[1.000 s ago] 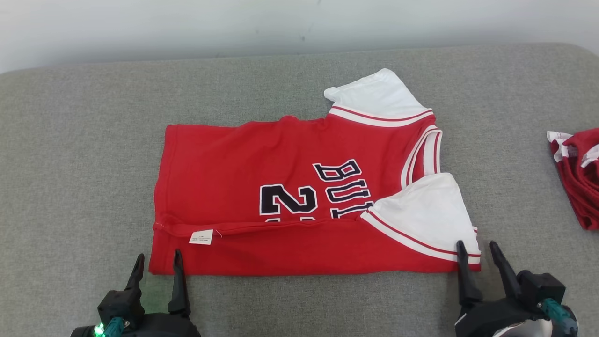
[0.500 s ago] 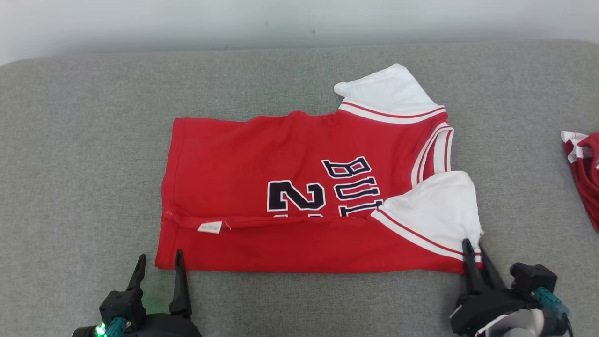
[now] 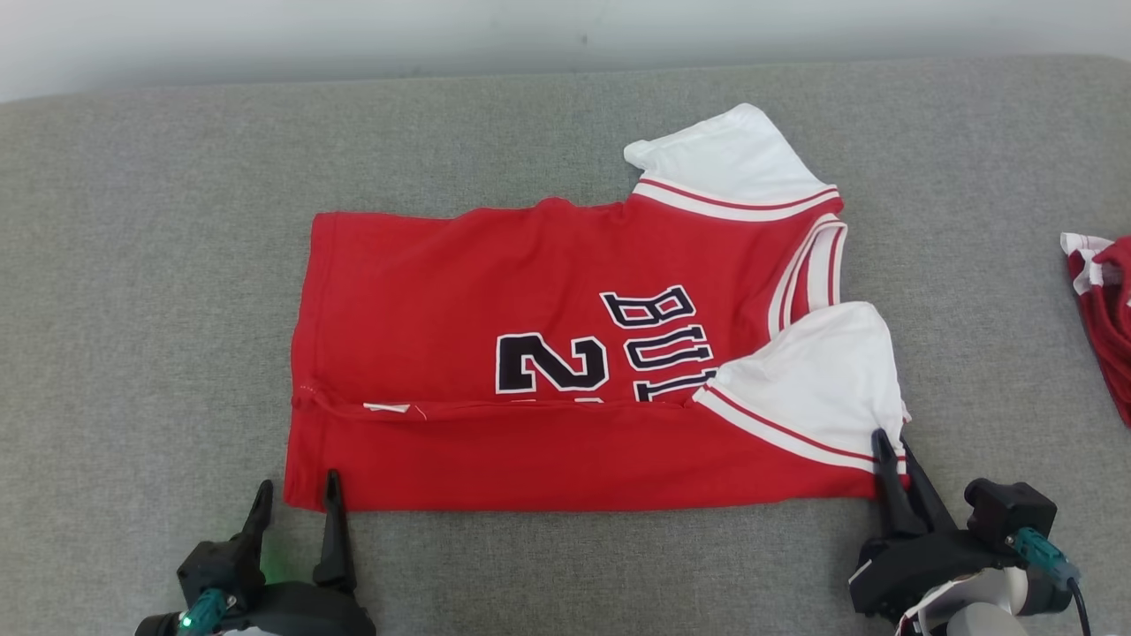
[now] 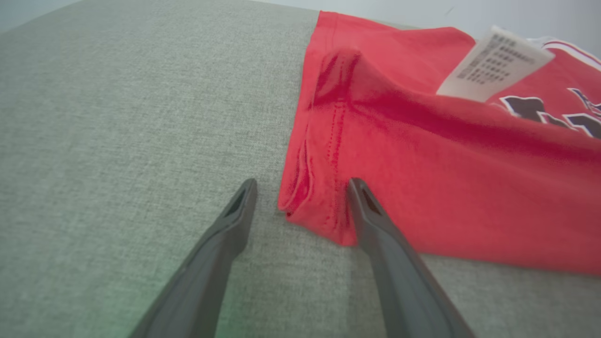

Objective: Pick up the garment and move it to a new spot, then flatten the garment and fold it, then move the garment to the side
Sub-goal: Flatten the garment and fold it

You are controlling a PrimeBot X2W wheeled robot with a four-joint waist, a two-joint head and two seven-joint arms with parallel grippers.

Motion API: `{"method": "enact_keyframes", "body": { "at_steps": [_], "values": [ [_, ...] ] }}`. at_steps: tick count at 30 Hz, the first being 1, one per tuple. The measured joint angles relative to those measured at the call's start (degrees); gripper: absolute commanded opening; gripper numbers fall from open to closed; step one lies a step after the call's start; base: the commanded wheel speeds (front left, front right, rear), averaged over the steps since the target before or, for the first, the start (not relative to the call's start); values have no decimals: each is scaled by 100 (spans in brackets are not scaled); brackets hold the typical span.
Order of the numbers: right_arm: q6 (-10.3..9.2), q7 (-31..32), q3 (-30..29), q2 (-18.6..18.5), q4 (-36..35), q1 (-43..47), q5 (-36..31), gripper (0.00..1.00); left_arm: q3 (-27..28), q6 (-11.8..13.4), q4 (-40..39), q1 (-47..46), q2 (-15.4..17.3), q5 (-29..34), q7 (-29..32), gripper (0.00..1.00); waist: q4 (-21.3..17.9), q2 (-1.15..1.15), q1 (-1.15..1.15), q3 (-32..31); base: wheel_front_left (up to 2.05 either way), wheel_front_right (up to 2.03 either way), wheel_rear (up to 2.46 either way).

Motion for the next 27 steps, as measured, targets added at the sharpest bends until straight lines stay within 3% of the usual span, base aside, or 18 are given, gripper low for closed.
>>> {"method": "enact_keyframes", "body": {
  "at_steps": [3, 4, 5, 6, 12, 18, 27],
  "values": [
    [-1, 10, 34, -19, -62, -36, 23, 0, -13, -2, 241, -85, 1, -47, -8, 100, -26, 0, 0, 39, 0, 0, 0],
    [-1, 11, 43, -23, -78, -42, 25, 0, -21, -5, 311, -129, 3, -70, -9, 92, -34, 0, 0, 47, 0, 0, 0],
    [-1, 12, 52, -23, -90, -43, 27, 0, -36, -10, 372, -159, 8, -99, -31, 29, -41, 0, 0, 53, 0, 0, 0],
    [-1, 13, 49, -23, -99, -43, 27, 0, -58, -18, 414, -174, 12, -119, -42, 0, -44, 0, 0, 53, 0, 0, 0],
    [-1, 15, 8, -19, -130, -43, 48, 0, -181, -152, 554, -246, 13, -254, -43, 0, -24, 0, 0, 19, 0, 0, 0],
    [-1, 16, -138, 43, -210, -43, 49, 0, -76, -169, 191, -185, 5, -132, 1, 0, 17, 0, 0, -100, 0, 0, 0],
    [-1, 16, -201, 121, -43, 215, -38, 0, 67, -268, 174, 288, -2, -23, 1, 0, 35, 0, 0, -596, 0, 0, 0]
  ]
}}
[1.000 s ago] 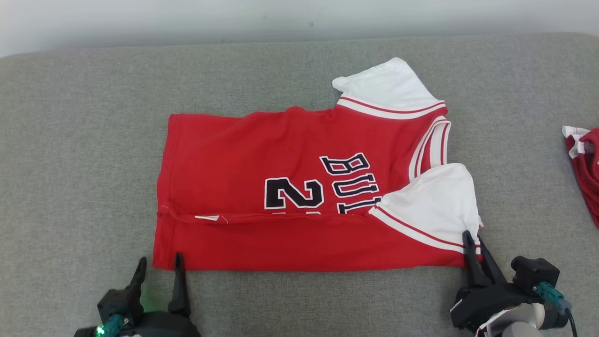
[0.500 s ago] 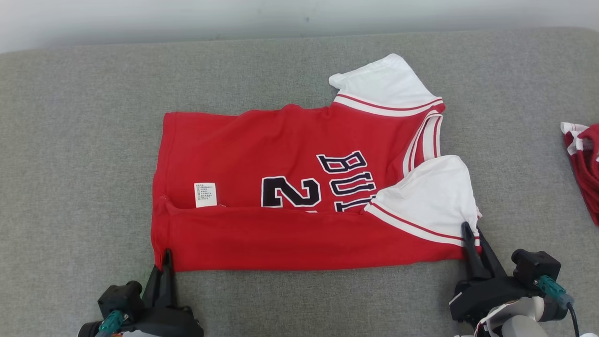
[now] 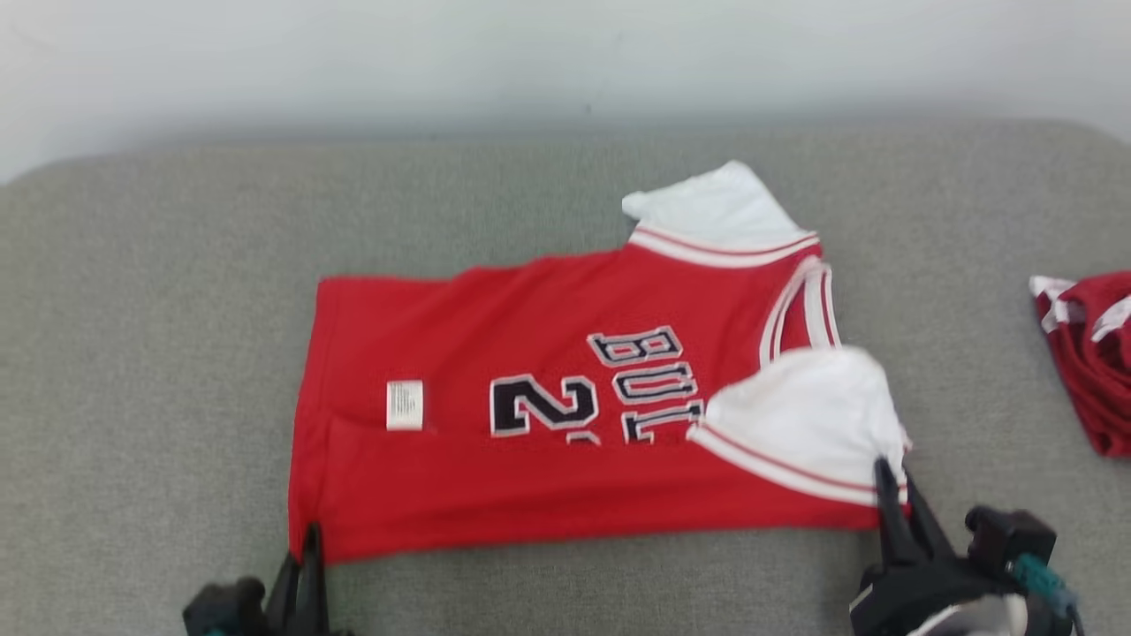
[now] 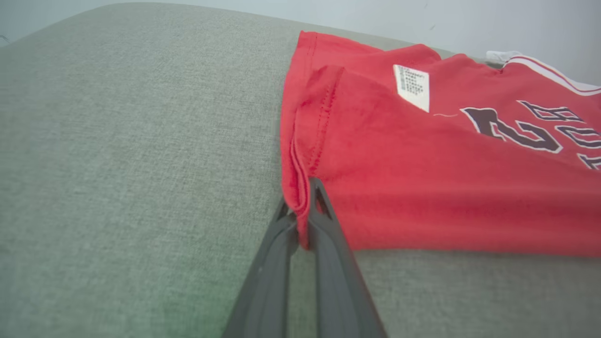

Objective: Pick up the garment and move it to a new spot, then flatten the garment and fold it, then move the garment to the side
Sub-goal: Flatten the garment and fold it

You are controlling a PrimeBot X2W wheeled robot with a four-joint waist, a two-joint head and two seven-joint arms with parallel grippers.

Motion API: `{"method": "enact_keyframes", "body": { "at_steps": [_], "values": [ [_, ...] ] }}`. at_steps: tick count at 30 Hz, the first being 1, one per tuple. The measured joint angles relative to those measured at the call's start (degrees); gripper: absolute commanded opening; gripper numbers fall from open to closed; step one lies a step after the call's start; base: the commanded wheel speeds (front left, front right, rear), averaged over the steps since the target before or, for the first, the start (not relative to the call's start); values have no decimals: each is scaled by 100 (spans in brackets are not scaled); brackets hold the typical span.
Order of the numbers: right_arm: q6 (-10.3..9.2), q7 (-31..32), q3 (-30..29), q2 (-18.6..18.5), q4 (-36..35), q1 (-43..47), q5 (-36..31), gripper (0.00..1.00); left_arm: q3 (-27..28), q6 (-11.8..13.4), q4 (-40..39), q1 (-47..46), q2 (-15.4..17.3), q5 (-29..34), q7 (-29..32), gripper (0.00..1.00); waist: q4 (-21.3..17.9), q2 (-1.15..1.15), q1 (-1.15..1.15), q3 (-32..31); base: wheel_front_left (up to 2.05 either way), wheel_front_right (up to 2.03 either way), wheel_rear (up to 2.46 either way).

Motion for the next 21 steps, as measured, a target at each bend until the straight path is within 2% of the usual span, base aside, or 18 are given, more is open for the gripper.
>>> {"method": "enact_keyframes", "body": {
  "at_steps": [14, 21],
  "values": [
    [1, 1, -69, 187, 214, 887, -109, 0, 209, -89, 246, 1009, -9, 37, 0, 0, -128, -1, -1, -1013, 0, 0, 0],
    [1, 1, -151, 245, 264, 1184, -172, 0, 192, -76, 409, 1231, -14, 12, 0, 0, -212, 0, -1, -1192, 0, 0, 0]
  ]
}}
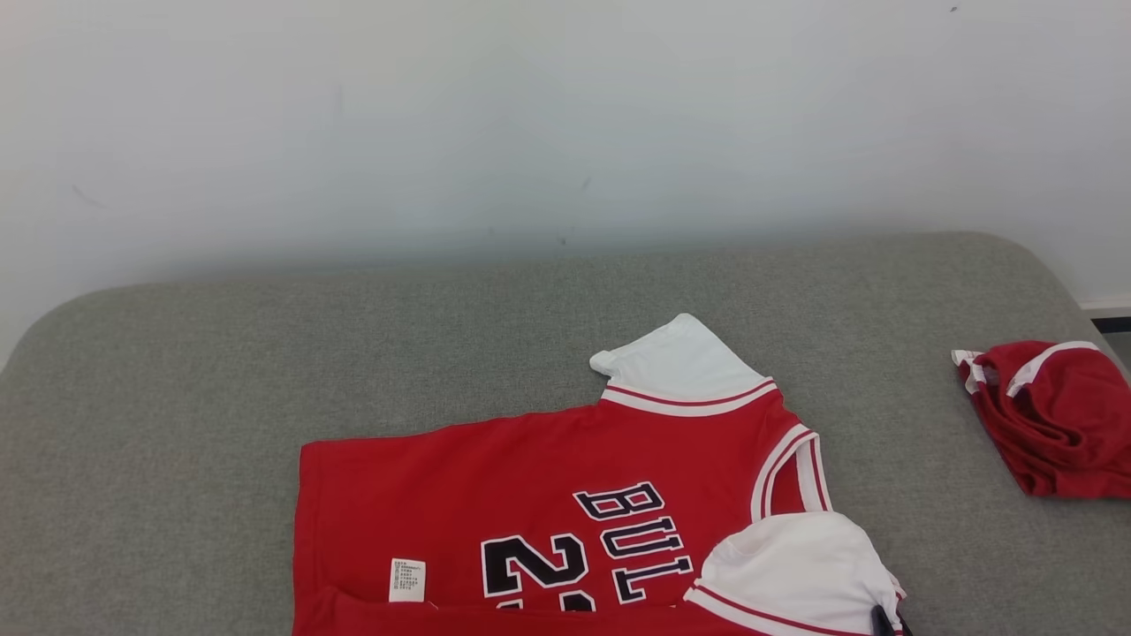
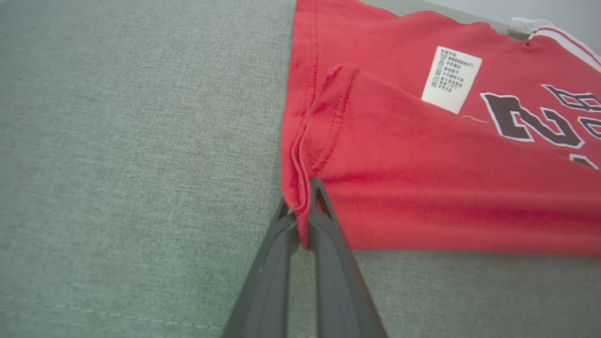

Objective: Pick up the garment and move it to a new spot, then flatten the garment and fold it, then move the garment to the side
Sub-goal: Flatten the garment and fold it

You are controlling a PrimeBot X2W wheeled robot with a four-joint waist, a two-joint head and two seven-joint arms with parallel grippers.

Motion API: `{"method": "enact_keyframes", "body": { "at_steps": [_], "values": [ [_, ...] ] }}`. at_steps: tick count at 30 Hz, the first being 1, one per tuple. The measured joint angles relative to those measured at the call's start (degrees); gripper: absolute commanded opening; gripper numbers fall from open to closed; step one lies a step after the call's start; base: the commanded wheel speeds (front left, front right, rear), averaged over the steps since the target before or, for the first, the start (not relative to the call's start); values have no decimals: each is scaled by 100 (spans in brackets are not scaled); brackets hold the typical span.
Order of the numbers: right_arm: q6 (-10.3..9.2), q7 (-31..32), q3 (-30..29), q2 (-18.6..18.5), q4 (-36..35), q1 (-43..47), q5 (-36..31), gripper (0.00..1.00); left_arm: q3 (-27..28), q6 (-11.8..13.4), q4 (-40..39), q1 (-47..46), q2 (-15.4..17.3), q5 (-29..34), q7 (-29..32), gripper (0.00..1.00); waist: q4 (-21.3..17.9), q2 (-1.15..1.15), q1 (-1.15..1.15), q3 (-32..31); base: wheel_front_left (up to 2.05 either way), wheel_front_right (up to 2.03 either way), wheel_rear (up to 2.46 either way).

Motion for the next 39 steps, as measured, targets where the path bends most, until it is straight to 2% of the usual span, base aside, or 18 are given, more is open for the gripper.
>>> {"method": "enact_keyframes", "body": {
  "at_steps": [3, 4, 5, 6, 7, 16, 25, 32, 39],
  "values": [
    [0, 0, -14, 27, 16, 8, -27, 0, -10, -1, 19, 14, 1, -12, 0, 0, 12, 0, 0, 36, 0, 0, 0],
    [0, 0, -18, 30, 29, 6, -29, 6, -13, -2, 27, 13, 1, -16, 0, 23, 21, 0, 1, 45, 0, 0, 0],
    [0, 0, -25, 34, 32, 0, -31, 36, -21, -3, 29, 9, 1, -15, 0, 65, 29, 0, 1, 55, 0, 0, 0],
    [0, 0, -33, 40, 27, -5, -31, 83, -24, -4, 35, -1, 1, -14, 0, 100, 39, 0, 0, 65, 0, 0, 0],
    [0, 0, -36, 42, 18, -17, -40, 100, -19, -10, 54, -12, 2, -16, 0, 100, 47, 0, 0, 74, 0, 0, 0],
    [-1, -1, -278, 42, -321, -297, -200, 100, 58, -20, -23, -238, 18, -24, 0, 100, 101, 0, 1, 220, 0, 0, 0],
    [-1, -1, -157, 29, -432, -890, -243, 100, 59, -127, 16, -922, 16, 140, 0, 100, 158, 1, 1, 499, 0, 0, 0],
    [-1, -1, 247, -207, -314, -1769, -226, 100, 69, -177, 321, -1951, 154, 235, 0, 100, 185, 1, 3, 921, 0, 0, 0],
    [-1, 0, 887, -615, 264, -3045, -64, 100, -435, -205, 1328, -3243, 495, 199, 211, 100, 189, 1, 3, 1419, 0, 0, 0]
  ]
}}
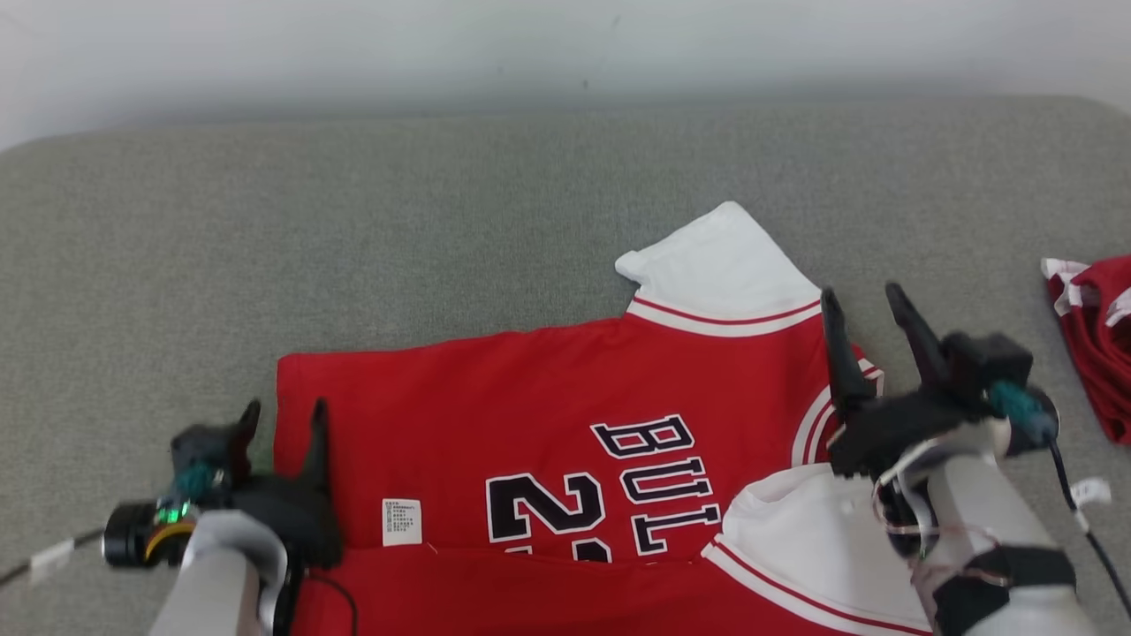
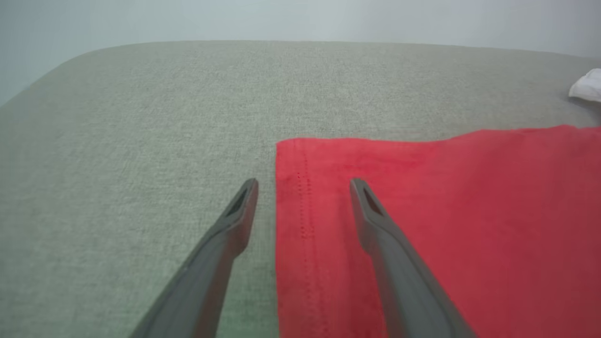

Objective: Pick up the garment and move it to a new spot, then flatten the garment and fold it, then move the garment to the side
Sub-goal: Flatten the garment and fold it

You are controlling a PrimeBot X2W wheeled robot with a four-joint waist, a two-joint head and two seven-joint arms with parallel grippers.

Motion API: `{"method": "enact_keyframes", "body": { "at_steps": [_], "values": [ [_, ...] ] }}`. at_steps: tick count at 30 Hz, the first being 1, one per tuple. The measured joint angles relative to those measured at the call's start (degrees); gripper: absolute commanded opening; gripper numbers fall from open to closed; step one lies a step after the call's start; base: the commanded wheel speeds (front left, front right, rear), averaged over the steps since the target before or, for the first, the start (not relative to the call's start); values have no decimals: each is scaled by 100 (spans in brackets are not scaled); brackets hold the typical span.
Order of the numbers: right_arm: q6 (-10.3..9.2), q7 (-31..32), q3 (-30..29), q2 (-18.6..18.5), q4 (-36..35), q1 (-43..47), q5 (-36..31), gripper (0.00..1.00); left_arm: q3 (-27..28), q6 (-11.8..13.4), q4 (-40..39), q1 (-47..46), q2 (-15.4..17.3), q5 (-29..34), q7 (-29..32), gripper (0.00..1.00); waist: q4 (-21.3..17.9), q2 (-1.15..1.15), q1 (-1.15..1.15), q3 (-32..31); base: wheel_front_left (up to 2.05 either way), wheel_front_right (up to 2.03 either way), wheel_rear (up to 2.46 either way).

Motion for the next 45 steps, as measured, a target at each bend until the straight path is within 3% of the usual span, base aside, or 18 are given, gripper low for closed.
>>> {"method": "enact_keyframes", "body": {
  "at_steps": [6, 12, 25, 31, 45],
  "values": [
    [0, 233, 595, -383, 879, -988, 244, 100, -643, -9, 405, -760, 304, -294, 683, 100, 33, 0, 0, 215, 0, 0, 0],
    [0, 481, 1199, -541, 1457, -1729, 469, 100, -1100, -9, 523, -1232, 548, -704, 1415, 100, 103, 0, 0, 281, 0, 0, 0],
    [0, 1930, 2638, -761, 2158, -2938, 1258, 100, -1923, -10, 372, -1811, 855, -1793, 2869, 100, 184, 0, -1, 513, 0, 0, 0],
    [0, 2159, 2975, -871, 2444, -3251, 1492, 100, -2186, -10, 261, -1938, 899, -2063, 3190, 100, 293, -1, -2, 607, 0, 0, 0],
    [0, 2490, 3275, -1029, 2977, -3641, 1959, 100, -2707, -9, -69, -2192, 803, -2356, 3320, 100, 669, -1, -2, 901, 0, 0, 0]
  ]
}}
